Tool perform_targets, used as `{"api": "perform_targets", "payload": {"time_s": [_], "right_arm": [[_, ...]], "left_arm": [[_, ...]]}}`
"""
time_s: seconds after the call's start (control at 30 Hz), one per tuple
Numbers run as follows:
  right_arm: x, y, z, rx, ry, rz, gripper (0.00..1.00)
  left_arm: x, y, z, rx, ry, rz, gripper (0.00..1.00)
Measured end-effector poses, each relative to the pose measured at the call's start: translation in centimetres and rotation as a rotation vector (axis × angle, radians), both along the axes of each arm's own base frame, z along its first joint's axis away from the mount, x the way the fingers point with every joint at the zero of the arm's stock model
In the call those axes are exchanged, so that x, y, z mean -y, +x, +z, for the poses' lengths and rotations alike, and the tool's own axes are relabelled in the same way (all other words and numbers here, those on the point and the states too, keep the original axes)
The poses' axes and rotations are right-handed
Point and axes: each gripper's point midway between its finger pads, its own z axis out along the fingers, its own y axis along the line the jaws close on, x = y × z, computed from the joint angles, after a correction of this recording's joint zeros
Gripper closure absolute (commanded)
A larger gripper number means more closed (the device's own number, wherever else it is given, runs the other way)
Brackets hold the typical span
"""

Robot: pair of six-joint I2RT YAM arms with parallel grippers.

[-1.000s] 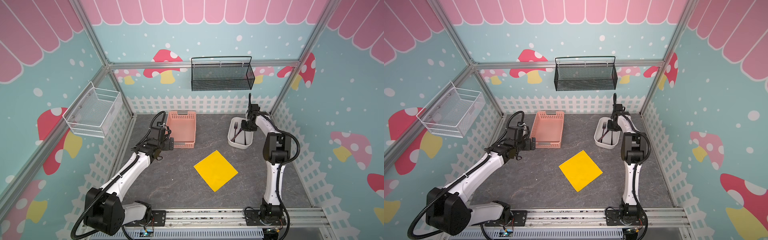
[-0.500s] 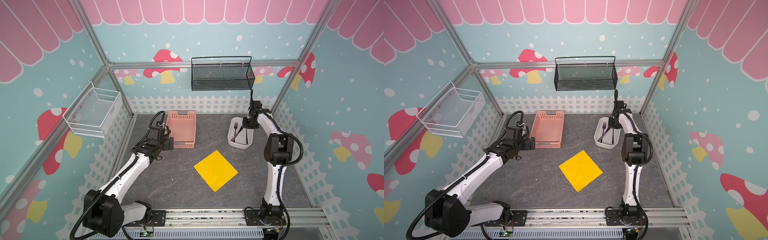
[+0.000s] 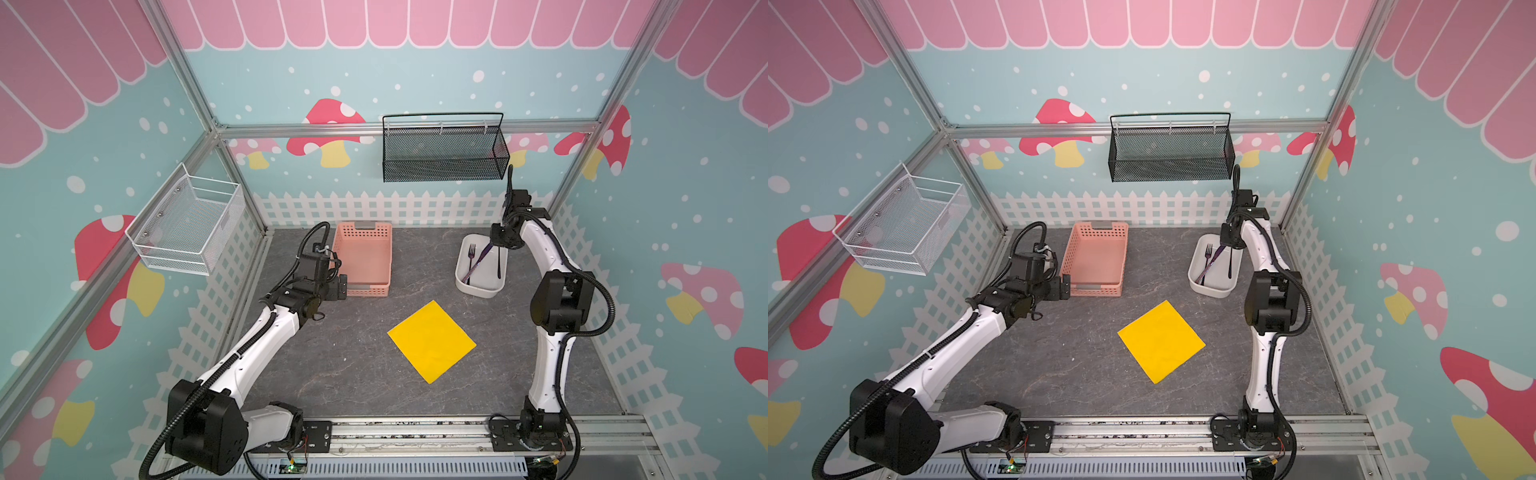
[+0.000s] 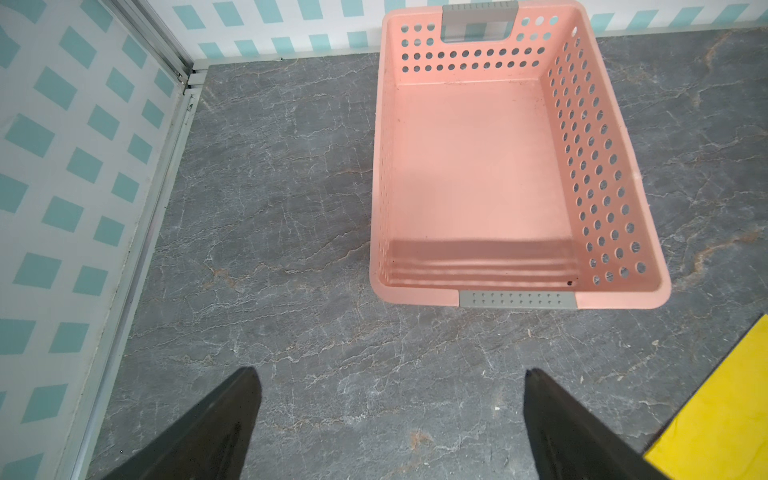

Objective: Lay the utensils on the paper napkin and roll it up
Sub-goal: 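Lift the purple spoon out of the tub with the right gripper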

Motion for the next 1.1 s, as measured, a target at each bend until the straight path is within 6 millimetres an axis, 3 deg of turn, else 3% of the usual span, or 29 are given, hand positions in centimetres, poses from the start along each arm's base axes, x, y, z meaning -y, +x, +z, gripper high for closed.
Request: {"api": "perform_targets", "payload": {"time_s": [0.37, 0.73, 0.93, 1.1], "right_arm": [[0.7, -0.3, 0.4, -0.007, -0.036, -0.020, 1.00], [1.1, 0.1, 3.8, 0.057, -0.063, -0.026, 1.00], [0.3, -0.6, 3.9, 0.036, -0.036, -0.004, 1.00], [-1.6, -1.5, 3.3, 0.007, 0.007, 0.037, 1.00]], "left_arm": [[0.0, 0.0, 0.1, 0.002, -0.002, -0.002, 0.00], [0.1, 0.0, 0.1, 0.001, -0.005, -0.005, 0.00], [0.1, 0.0, 0.1, 0.001, -0.006, -0.005, 0.00], [0.1, 0.0, 0.1, 0.001, -0.007, -0.006, 0.00]]}}
